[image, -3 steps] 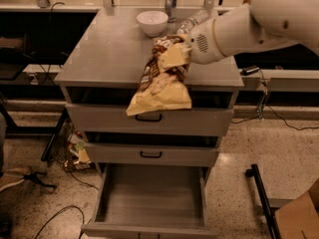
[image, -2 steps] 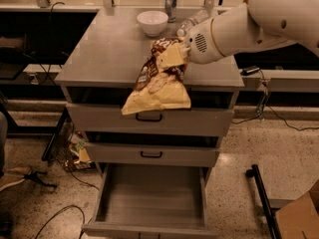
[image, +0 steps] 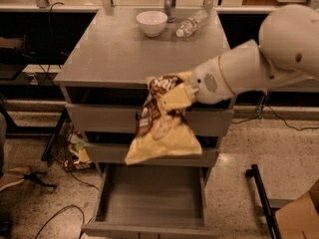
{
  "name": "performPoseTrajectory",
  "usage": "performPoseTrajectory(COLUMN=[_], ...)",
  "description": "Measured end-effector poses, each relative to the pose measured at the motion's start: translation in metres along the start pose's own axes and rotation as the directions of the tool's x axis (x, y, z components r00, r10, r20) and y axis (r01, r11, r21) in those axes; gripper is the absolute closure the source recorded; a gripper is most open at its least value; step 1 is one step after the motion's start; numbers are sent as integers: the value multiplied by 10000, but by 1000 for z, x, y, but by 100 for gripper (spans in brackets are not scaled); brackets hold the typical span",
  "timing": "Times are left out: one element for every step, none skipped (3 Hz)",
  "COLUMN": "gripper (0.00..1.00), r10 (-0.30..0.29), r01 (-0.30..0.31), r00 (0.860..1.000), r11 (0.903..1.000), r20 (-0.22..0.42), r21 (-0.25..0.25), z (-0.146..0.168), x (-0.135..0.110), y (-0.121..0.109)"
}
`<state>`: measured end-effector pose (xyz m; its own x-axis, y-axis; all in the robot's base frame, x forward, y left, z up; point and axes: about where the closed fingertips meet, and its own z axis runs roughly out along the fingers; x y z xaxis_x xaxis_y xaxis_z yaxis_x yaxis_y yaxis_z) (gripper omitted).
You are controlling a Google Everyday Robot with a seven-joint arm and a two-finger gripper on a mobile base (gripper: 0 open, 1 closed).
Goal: Place brown chip bag into bottom drawer
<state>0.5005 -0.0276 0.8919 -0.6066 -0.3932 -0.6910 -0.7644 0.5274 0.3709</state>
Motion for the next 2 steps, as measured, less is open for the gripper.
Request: performPoseTrajectory(gripper=[100, 100], r10=[706, 708], r01=[-773, -775], r00=[9876, 9876], r11=[9961, 9961], r20=[-1403, -1404], r21=[-428, -429], z=[33, 34], x=[83, 83], y=[16, 16])
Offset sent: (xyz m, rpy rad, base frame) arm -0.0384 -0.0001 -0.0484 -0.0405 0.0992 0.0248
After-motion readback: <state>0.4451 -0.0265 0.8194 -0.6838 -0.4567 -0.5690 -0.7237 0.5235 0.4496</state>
